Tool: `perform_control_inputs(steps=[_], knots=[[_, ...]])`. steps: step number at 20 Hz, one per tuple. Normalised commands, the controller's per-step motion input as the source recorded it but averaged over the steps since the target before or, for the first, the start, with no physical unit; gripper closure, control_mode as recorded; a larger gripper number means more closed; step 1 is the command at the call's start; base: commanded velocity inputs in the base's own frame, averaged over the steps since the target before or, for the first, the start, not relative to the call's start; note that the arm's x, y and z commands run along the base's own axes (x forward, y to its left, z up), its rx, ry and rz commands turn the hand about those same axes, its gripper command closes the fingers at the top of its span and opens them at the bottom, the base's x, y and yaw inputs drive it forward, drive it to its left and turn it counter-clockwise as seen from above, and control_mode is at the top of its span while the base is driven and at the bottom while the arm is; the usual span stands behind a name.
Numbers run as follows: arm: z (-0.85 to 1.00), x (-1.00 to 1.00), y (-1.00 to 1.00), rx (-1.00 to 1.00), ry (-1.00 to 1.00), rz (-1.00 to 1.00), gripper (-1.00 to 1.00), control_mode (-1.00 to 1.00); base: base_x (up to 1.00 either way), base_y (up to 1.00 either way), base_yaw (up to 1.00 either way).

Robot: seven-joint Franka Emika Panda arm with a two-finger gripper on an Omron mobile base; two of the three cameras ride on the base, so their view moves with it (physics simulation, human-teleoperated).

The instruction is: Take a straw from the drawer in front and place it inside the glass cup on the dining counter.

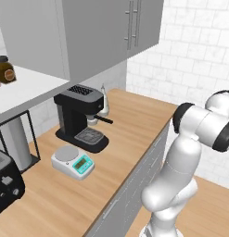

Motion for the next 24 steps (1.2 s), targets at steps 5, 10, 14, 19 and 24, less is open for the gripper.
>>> perform_control_inputs(steps=[5,10,14,19,24], knots=[[-0.34,0.00,0.16,0.00,-0.07,0.00,-1.00,-1.00,0.00,0.00,0.00],[-0.43,-0.13,0.30,0.00,-0.23,-0.01,-1.00,-1.00,0.00,0.00,0.00],[-0.30,-0.19,0.27,0.00,-0.22,-0.03,-1.00,-1.00,0.00,0.00,0.00],[-0.22,-0.02,0.28,0.00,-0.04,-0.08,-1.00,-1.00,0.00,0.00,0.00],[-0.17,0.00,0.21,0.00,0.00,-0.11,-1.00,-1.00,0.00,0.00,0.00]])
